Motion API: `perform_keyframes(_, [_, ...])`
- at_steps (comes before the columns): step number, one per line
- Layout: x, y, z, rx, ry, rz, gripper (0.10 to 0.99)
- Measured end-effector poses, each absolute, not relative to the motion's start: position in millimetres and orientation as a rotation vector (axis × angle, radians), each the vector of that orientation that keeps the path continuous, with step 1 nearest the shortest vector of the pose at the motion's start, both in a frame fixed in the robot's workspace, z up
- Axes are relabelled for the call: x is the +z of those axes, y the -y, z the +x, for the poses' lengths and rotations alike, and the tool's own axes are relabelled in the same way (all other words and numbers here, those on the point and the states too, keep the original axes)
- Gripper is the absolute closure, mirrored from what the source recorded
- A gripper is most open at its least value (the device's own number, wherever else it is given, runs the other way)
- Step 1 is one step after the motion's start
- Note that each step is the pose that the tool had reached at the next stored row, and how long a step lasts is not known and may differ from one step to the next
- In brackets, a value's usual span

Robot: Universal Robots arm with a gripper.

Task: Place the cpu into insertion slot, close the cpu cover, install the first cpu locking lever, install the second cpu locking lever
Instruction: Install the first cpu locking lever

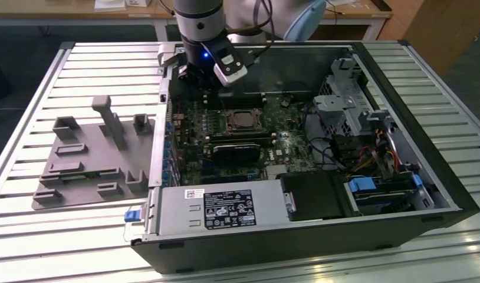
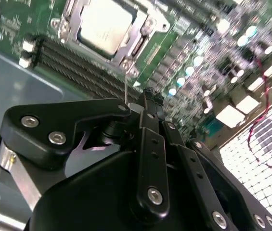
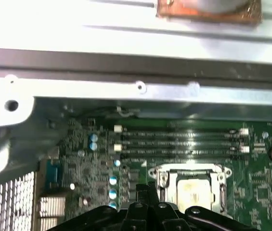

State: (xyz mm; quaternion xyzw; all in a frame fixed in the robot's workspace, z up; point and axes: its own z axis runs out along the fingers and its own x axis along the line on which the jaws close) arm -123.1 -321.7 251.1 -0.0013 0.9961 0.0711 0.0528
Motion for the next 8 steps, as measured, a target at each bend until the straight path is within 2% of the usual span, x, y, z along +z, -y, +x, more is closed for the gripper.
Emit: perform_keyframes(8, [250.7, 321.7, -129.7, 0.363, -3.009, 0.004, 0.984])
